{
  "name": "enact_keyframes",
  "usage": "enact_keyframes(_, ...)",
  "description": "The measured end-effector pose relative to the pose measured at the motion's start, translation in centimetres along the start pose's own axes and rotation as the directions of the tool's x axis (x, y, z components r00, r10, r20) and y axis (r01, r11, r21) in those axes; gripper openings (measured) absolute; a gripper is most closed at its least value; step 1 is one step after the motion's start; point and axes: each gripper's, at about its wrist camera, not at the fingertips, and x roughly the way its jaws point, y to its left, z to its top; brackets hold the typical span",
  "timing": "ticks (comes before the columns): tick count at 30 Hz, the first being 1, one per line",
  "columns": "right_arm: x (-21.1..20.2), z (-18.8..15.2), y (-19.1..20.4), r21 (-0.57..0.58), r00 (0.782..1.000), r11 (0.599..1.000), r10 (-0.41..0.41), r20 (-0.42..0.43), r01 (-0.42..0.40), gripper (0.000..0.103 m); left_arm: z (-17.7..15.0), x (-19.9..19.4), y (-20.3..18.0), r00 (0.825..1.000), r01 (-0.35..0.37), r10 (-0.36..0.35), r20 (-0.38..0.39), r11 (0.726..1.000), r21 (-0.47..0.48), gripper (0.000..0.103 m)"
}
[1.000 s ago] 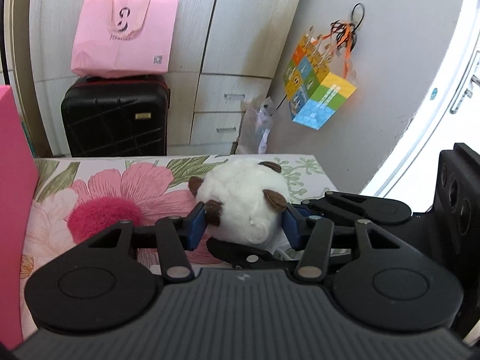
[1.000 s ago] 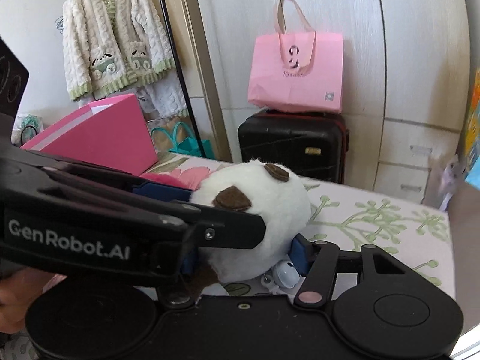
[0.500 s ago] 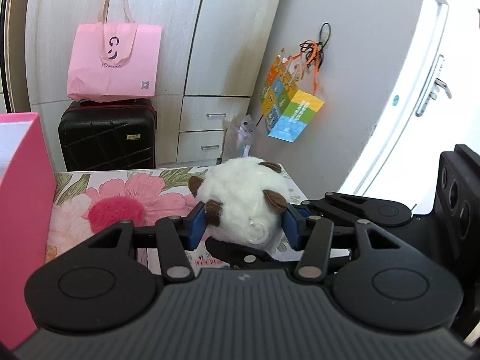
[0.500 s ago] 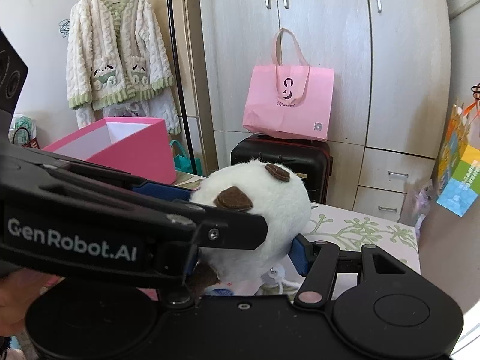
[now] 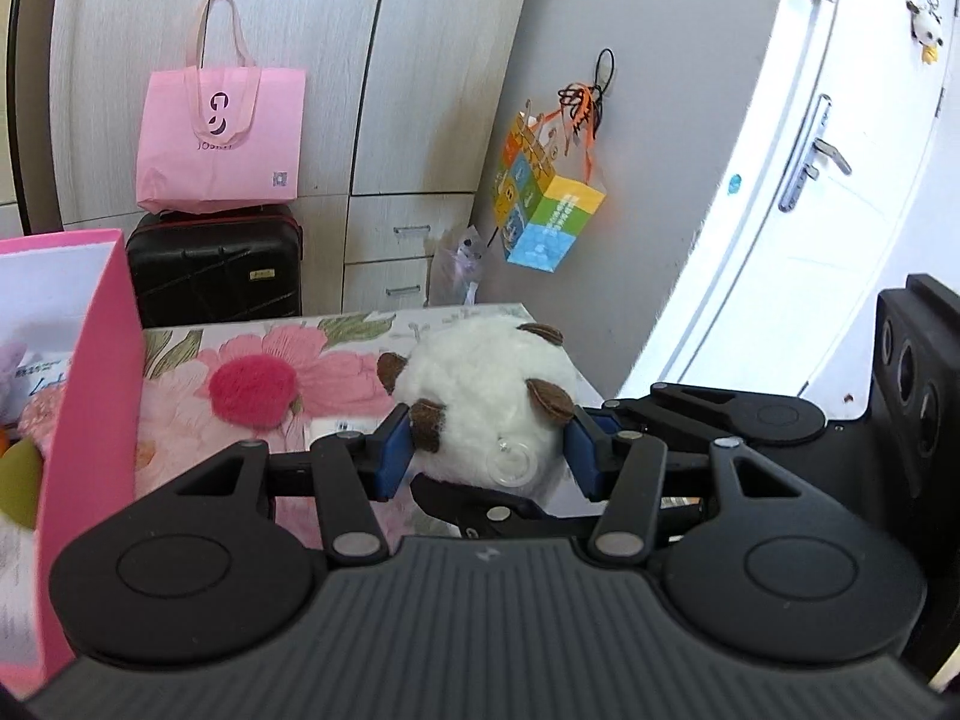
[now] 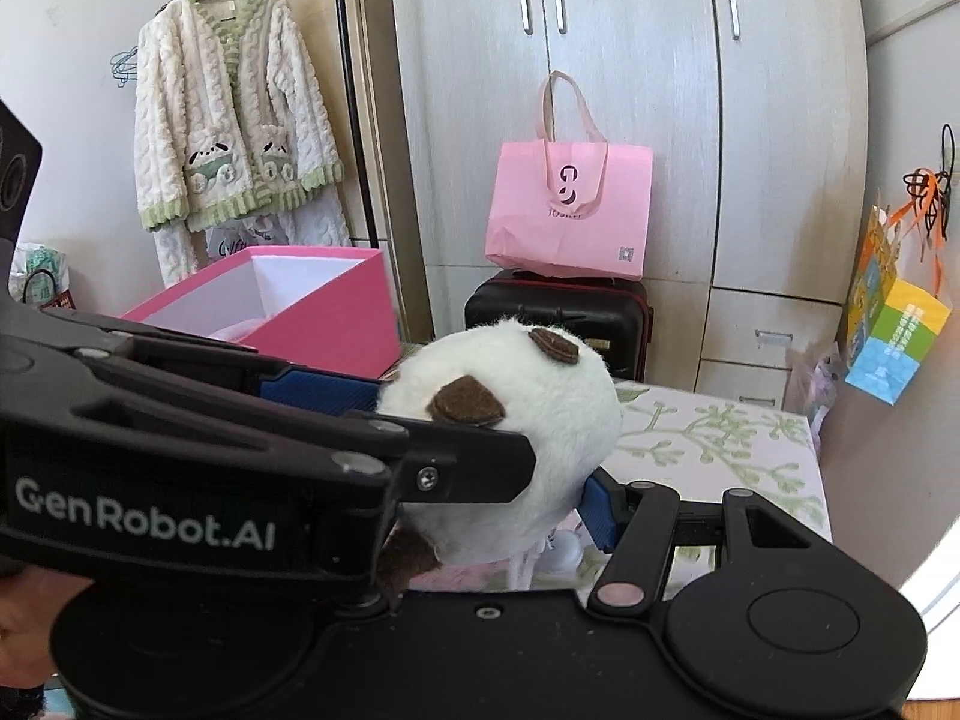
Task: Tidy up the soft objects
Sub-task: 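Lift the panda plush with the left gripper and carry it over the box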
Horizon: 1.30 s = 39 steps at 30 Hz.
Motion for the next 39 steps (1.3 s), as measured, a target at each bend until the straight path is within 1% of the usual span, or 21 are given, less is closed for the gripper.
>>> enact_keyframes(4,-1.6,-0.6,1.9,0.019,1.0,1.0,0.004,-0.02,-0.003,0.065,-1.0,-2.6,-0.2,1.0,0.004,-0.004,-0.02,1.0,0.002,0.052)
enact_keyframes(7,-3.2,-0.9,3.6,0.021,1.0,1.0,0.003,-0.016,-0.003,0.065,-1.7,-4.9,0.0,1.0,0.016,-0.016,-0.008,1.0,0.005,0.052)
enact_keyframes(10,-4.6,-0.9,5.8,0.009,1.0,1.0,0.008,-0.012,-0.008,0.066,-2.5,-7.6,0.5,1.0,0.026,-0.026,0.014,1.0,0.002,0.052)
enact_keyframes(15,-6.0,-0.5,9.6,-0.015,1.0,1.0,0.02,0.007,-0.019,0.066,-3.4,-11.8,2.0,0.998,0.019,-0.019,0.059,1.0,-0.006,0.052)
enact_keyframes(19,-6.1,0.8,12.8,-0.062,0.999,0.997,0.045,0.028,-0.043,0.066,-3.3,-14.9,3.9,0.995,-0.011,0.012,0.103,1.0,-0.015,0.052)
enact_keyframes(25,-5.2,3.7,16.4,-0.119,0.992,0.988,0.103,0.075,-0.094,0.067,-1.9,-18.3,6.6,0.983,-0.074,0.078,0.166,0.997,-0.028,0.053)
enact_keyframes(30,-3.9,6.2,17.9,-0.143,0.978,0.979,0.165,0.127,-0.147,0.068,-0.3,-19.8,8.9,0.969,-0.122,0.126,0.215,0.992,-0.031,0.053)
enact_keyframes(33,-2.3,7.6,18.3,-0.148,0.968,0.97,0.212,0.136,-0.191,0.068,0.7,-19.9,10.6,0.964,-0.143,0.15,0.221,0.989,-0.049,0.053)
enact_keyframes(36,-0.6,8.4,18.1,-0.15,0.954,0.957,0.269,0.131,-0.249,0.068,1.4,-19.5,12.4,0.963,-0.152,0.168,0.212,0.984,-0.087,0.053)
enact_keyframes(39,1.3,8.8,18.2,-0.174,0.944,0.942,0.308,0.119,-0.286,0.068,1.7,-18.7,14.0,0.962,-0.171,0.193,0.194,0.977,-0.127,0.053)
